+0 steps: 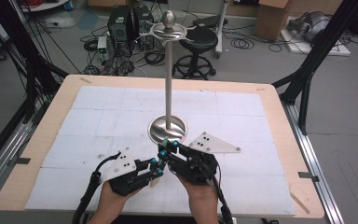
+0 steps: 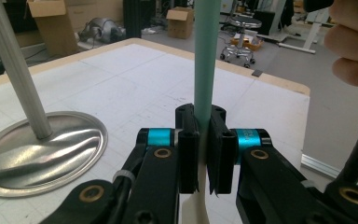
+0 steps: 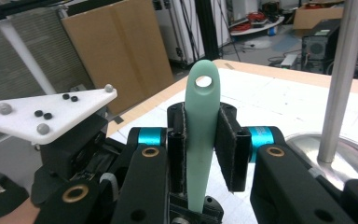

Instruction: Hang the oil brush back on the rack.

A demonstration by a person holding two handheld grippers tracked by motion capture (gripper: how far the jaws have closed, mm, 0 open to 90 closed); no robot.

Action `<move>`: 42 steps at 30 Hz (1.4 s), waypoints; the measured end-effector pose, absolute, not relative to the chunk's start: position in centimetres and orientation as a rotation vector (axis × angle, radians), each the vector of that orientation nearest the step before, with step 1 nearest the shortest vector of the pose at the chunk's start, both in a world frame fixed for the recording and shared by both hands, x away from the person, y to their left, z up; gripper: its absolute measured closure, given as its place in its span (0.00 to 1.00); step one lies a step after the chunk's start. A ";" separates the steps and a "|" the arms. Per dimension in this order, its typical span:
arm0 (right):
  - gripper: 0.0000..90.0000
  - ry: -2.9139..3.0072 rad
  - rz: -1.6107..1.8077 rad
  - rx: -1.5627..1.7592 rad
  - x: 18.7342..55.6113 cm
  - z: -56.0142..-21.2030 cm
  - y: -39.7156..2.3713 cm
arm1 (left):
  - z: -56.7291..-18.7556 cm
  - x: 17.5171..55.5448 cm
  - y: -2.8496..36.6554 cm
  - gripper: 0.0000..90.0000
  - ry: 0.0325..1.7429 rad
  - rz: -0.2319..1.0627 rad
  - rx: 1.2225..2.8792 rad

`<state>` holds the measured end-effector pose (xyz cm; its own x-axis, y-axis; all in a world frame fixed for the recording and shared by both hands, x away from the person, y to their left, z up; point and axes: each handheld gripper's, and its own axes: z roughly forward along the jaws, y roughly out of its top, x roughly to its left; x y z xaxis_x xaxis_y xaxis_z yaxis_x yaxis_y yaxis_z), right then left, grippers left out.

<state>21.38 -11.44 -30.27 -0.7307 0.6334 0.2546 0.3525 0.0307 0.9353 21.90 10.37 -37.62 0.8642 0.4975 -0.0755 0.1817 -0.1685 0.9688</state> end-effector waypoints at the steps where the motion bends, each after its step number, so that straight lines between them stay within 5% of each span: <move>1: 0.84 2.081 1.773 1.012 21.4 -30.2 -11.5 | -37.6 21.9 10.4 0.93 0.513 0.288 1.742; 10: 0.84 2.181 1.832 0.806 21.6 -29.7 -12.9 | -37.4 22.3 11.4 0.67 0.378 0.105 1.696; 18: 0.84 2.324 1.984 0.489 22.2 -29.5 -14.2 | -37.2 22.4 12.1 0.60 0.280 -0.013 1.676; 31: 0.84 2.424 2.216 0.175 23.6 -30.8 -15.0 | -37.4 22.1 11.9 0.64 0.154 -0.161 1.667; 42: 0.84 2.455 2.257 0.049 23.8 -31.0 -14.5 | -37.6 21.9 11.7 0.87 0.111 -0.191 1.681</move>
